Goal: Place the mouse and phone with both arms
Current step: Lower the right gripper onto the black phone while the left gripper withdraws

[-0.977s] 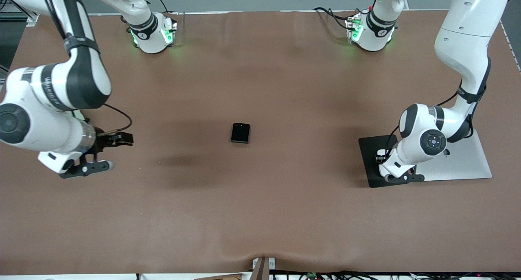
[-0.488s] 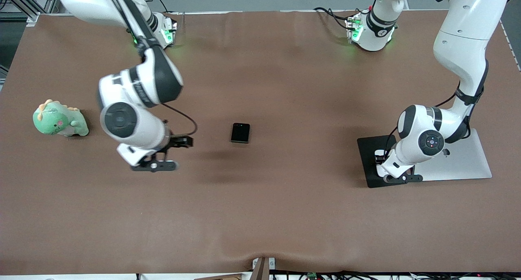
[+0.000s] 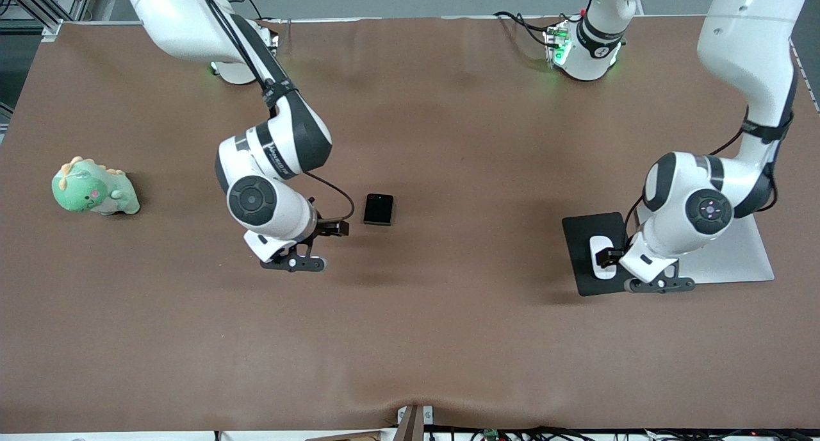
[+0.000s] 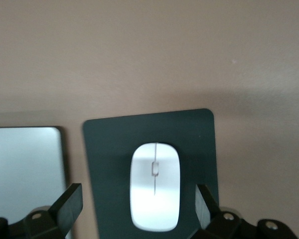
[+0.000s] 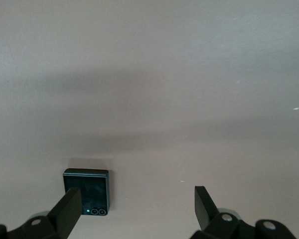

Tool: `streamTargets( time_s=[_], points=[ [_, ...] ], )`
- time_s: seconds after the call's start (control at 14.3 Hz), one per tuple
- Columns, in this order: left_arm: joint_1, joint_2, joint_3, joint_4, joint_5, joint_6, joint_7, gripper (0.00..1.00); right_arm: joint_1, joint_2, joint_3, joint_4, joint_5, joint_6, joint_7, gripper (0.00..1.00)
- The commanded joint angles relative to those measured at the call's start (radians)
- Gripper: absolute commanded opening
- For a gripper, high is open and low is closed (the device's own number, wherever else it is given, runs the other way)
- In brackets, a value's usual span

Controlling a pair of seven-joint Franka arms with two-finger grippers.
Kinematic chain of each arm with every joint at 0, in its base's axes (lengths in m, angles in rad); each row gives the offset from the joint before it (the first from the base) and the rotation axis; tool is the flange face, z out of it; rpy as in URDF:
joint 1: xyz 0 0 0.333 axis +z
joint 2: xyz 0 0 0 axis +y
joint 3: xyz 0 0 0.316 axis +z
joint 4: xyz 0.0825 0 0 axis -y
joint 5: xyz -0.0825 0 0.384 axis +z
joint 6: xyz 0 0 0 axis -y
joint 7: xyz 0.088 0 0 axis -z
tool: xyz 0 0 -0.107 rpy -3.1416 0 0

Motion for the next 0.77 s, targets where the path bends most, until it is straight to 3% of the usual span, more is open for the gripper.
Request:
streamTargets(
  time_s=[0.0,0.42,0.7],
  points=[
    [0.009,-0.061,-0.010,0.080,0.013,-0.150,0.004,1.00,0.047,0.039,-0.010,0.010,0.013,0.047,0.074,1.00],
    [0.012,-0.173,-0.010,0.265,0.007,-0.442,0.005,1.00,0.101,0.113,-0.008,0.001,0.042,0.153,0.078,1.00],
    [0.013,-0.280,-0.004,0.286,-0.059,-0.550,0.009,1.00,0.119,0.133,-0.008,-0.033,0.056,0.184,0.101,1.00]
  ],
)
